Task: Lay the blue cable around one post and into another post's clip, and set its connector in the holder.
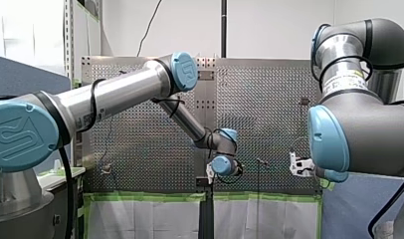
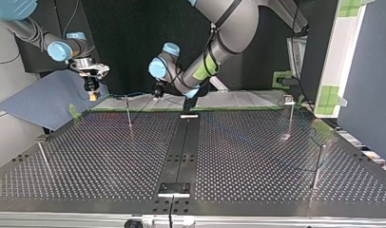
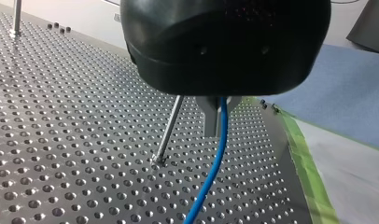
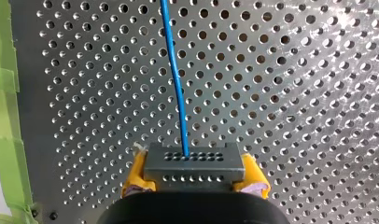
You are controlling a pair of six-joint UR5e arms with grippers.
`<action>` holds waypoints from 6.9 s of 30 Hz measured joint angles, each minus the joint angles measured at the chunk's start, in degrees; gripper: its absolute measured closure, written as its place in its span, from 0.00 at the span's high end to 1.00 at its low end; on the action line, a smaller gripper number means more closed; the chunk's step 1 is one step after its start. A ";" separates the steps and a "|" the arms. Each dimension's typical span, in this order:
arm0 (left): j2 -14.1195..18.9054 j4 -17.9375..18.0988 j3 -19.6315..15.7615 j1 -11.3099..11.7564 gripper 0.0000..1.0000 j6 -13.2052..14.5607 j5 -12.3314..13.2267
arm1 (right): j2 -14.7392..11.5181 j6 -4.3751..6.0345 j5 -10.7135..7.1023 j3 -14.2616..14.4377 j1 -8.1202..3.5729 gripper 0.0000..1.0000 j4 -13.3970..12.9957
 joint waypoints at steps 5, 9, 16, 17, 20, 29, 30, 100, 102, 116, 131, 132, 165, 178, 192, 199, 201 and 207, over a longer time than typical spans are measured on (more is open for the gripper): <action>0.01 -0.02 -0.04 -0.25 0.02 -0.35 0.56 | 0.05 0.71 0.38 0.00 -0.12 0.00 -0.71; 0.02 0.20 -0.06 -0.75 0.02 -0.31 0.72 | 0.05 2.37 0.45 -0.01 -0.19 0.00 -2.32; 0.01 0.62 0.44 -1.40 0.02 -0.28 0.75 | 0.06 5.50 0.37 -0.76 -0.49 0.00 -5.28; 0.00 0.59 0.60 -1.42 0.02 -0.28 0.76 | 0.06 6.06 0.35 -1.01 -0.57 0.00 -5.60; 0.01 0.28 1.27 -1.46 0.02 -0.34 0.80 | 0.08 7.53 0.32 -1.69 -0.72 0.00 -5.87; 0.00 -0.44 2.58 -1.11 0.02 -0.45 0.91 | 0.14 11.44 0.30 -2.43 -0.80 0.00 -6.04; 0.00 -0.45 2.58 -1.05 0.02 -0.46 0.96 | 0.16 11.68 0.30 -2.44 -0.80 0.00 -6.08; -0.79 0.83 2.32 2.68 0.02 -3.80 5.43 | 5.23 13.29 1.25 -7.75 -0.28 0.00 -5.07; -0.79 0.79 2.45 2.89 0.02 -3.84 5.59 | 5.57 13.25 1.18 -8.15 -0.25 0.00 -4.83; -2.69 -1.67 6.12 3.64 0.02 -3.77 6.70 | 6.70 13.25 1.10 -10.85 -0.35 0.00 -3.25; -3.03 -3.11 9.55 4.85 0.02 -3.78 7.45 | 7.29 13.41 1.05 -13.15 -0.56 0.00 -3.10; -3.04 -3.15 9.60 4.92 0.02 -3.78 7.47 | 7.35 13.45 1.04 -13.28 -0.56 0.00 -3.12; -2.99 -5.26 10.54 5.76 0.02 -3.74 7.91 | 10.12 13.21 1.01 -20.72 -0.64 0.00 1.75; -2.92 -7.52 10.22 5.24 0.02 -0.36 9.66 | 10.17 13.21 1.01 -20.72 -0.04 0.00 2.27; -2.84 -10.81 9.93 4.00 1.00 2.32 8.41 | 10.20 13.21 0.92 -20.73 0.43 0.00 3.00; -2.75 -14.18 9.54 3.30 1.00 3.93 6.62 | 10.19 13.21 0.75 -20.71 0.64 0.00 3.41; -2.74 -15.06 9.48 3.22 1.00 4.08 6.53 | 10.19 13.21 0.69 -20.72 0.65 0.00 3.57; -1.64 -16.23 8.29 2.28 1.00 5.41 7.13 | 10.21 13.16 0.66 -20.70 0.75 0.00 3.97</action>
